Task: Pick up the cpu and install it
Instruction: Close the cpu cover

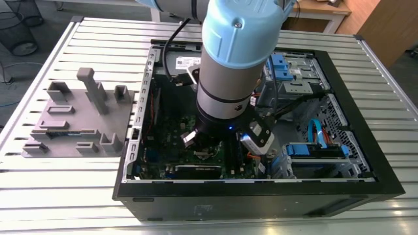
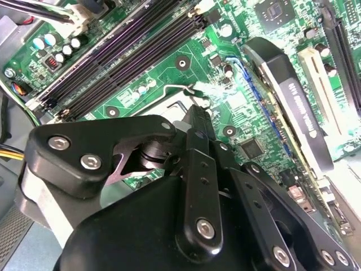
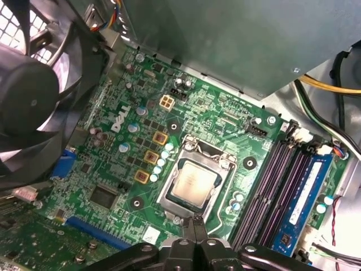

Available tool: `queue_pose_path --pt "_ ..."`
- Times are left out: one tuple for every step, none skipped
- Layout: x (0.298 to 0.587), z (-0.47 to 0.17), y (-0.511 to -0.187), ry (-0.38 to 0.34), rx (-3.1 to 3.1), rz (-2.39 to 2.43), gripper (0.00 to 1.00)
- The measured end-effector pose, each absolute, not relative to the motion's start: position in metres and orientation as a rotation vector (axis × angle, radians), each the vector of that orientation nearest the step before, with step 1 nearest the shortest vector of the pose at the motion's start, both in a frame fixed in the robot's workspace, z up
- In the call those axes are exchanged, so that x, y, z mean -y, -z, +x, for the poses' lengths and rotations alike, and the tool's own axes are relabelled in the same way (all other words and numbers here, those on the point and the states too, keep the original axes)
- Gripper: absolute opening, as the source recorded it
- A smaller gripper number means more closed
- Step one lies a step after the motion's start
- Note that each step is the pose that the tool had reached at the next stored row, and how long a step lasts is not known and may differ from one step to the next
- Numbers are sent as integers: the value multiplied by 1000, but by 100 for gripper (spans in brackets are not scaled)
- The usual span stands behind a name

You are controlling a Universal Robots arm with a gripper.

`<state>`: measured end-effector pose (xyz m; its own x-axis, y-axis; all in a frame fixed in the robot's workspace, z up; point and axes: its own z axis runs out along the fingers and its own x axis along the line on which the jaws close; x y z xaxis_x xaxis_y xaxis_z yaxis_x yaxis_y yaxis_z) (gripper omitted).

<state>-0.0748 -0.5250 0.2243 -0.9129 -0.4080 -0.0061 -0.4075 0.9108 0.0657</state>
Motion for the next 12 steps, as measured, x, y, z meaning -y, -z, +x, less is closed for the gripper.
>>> queue_pose_path --pt "525 -75 -224 103 3063 654 11" --pt "525 -75 -224 103 3063 654 11" --pt "525 -75 -224 103 3063 654 11" --pt "525 -75 -224 103 3063 654 11" --pt "525 -75 -224 103 3063 654 11" --pt "525 -75 -224 103 3063 654 11" --pt "525 -75 -224 103 3063 654 11" --pt "525 -75 -224 103 3063 654 11" --pt "525 -75 -224 103 3063 654 11" --pt "525 -75 -224 103 3063 654 11" --pt "525 -75 -224 103 3063 654 11" --pt "525 -75 -224 103 3063 654 11"
